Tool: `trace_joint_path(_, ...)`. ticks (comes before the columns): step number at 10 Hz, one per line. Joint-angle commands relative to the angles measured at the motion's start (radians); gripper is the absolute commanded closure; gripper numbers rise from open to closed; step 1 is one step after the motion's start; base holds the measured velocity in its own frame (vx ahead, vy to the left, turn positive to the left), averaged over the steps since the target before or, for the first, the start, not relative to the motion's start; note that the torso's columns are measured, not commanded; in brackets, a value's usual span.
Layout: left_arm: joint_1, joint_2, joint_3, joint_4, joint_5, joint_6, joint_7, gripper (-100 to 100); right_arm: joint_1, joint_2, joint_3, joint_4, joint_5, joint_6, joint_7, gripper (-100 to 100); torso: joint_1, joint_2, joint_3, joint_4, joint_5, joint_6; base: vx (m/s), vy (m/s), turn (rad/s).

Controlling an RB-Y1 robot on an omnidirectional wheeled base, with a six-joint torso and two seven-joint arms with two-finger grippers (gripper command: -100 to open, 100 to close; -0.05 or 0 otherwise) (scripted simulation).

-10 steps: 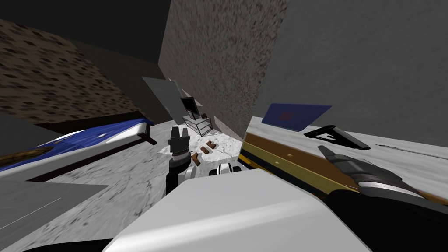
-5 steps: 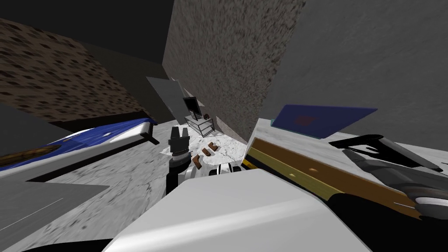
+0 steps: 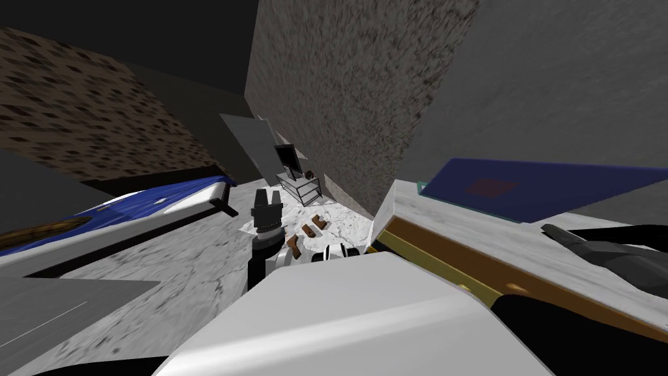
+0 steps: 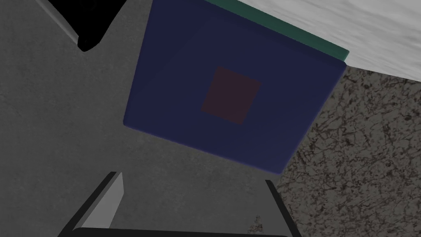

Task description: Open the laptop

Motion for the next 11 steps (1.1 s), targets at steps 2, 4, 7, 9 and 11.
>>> trace_joint_path(2,0.0,0.0,0.0,0.0,0.0,0.0,0.0,0,0.104,-0.055,-0.07,0.016,0.038,0.024,-0.012,-100,0.001,-0.004,-0.002,-0.001,0.0,0.0,0.23,0.019,0.052)
trace_joint_path(4,0.0,0.0,0.0,0.0,0.0,0.0,0.0,0,0.147,-0.083,-0.095,0.022,0.055,0.04,-0.015,-100,0.002,0.001,0.001,0.0,0.001,0.0,0.155,0.004,0.021)
trace_joint_path(7,0.0,0.0,0.0,0.0,0.0,0.0,0.0,0,0.226,-0.138,-0.139,0.033,0.085,0.067,-0.02,-100,0.001,-0.003,-0.001,-0.001,0.0,0.0,0.185,-0.012,0.027)
trace_joint_path(9,0.0,0.0,0.0,0.0,0.0,0.0,0.0,0,0.294,-0.188,-0.174,0.044,0.111,0.089,-0.024,-100,0.001,0.001,0.0,0.0,0.0,0.0,0.189,-0.033,0.021)
trace_joint_path(11,0.0,0.0,0.0,0.0,0.0,0.0,0.0,0,0.35,-0.23,-0.202,0.055,0.131,0.106,-0.027,-100,0.002,-0.004,-0.002,-0.001,0.001,0.0,0.236,-0.032,0.016)
